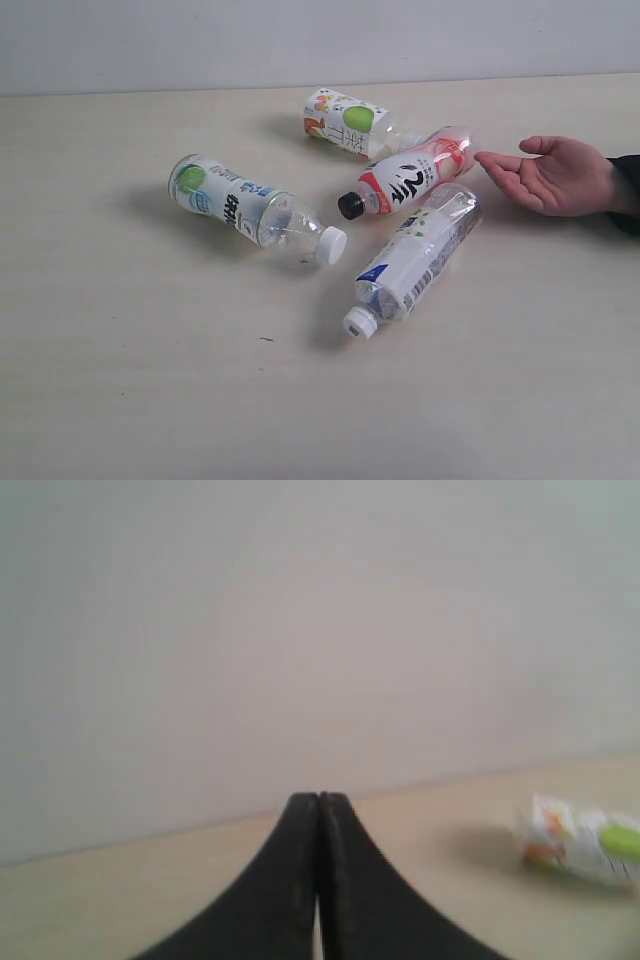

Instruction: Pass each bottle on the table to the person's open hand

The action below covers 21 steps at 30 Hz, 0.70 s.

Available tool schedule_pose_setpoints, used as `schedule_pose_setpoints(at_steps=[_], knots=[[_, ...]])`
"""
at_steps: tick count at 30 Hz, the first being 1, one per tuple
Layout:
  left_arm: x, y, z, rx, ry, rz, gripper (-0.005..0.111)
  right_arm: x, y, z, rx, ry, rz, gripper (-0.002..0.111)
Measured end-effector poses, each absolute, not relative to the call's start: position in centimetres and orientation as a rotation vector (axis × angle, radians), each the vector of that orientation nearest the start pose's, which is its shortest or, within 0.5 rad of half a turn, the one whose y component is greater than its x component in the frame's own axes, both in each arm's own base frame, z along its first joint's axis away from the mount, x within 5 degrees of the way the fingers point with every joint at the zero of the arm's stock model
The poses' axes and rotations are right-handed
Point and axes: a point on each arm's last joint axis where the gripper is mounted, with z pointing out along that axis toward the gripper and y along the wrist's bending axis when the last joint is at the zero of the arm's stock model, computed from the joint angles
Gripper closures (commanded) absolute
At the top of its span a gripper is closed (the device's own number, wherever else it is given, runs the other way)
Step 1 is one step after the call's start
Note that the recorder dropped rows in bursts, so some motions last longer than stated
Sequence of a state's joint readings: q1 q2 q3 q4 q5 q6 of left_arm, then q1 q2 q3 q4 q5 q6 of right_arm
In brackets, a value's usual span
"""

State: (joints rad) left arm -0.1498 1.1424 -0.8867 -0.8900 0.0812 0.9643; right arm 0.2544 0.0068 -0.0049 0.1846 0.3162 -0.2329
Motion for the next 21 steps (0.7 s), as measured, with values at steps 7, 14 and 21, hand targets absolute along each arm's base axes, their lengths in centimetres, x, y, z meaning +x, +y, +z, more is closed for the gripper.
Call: schedule_pose_setpoints(at_steps=[7, 14, 21], knots=[[31.4, -7.3, 27.9, 1.207, 2.207, -0.117, 0.107, 5.1, 1.9, 18.6, -0.32, 1.772, 0.192, 0.108], [32.9, -8.3, 25.1, 1.58, 2.382, -0.193, 0.107, 5.1, 1.9, 18.6, -0.32, 1.772, 0.192, 0.108], [33.4, -14.0, 24.9, 2.126, 1.981, 0.366, 0.041, 5.1, 1.9, 18.6, -0.32, 1.772, 0.192, 0.108]])
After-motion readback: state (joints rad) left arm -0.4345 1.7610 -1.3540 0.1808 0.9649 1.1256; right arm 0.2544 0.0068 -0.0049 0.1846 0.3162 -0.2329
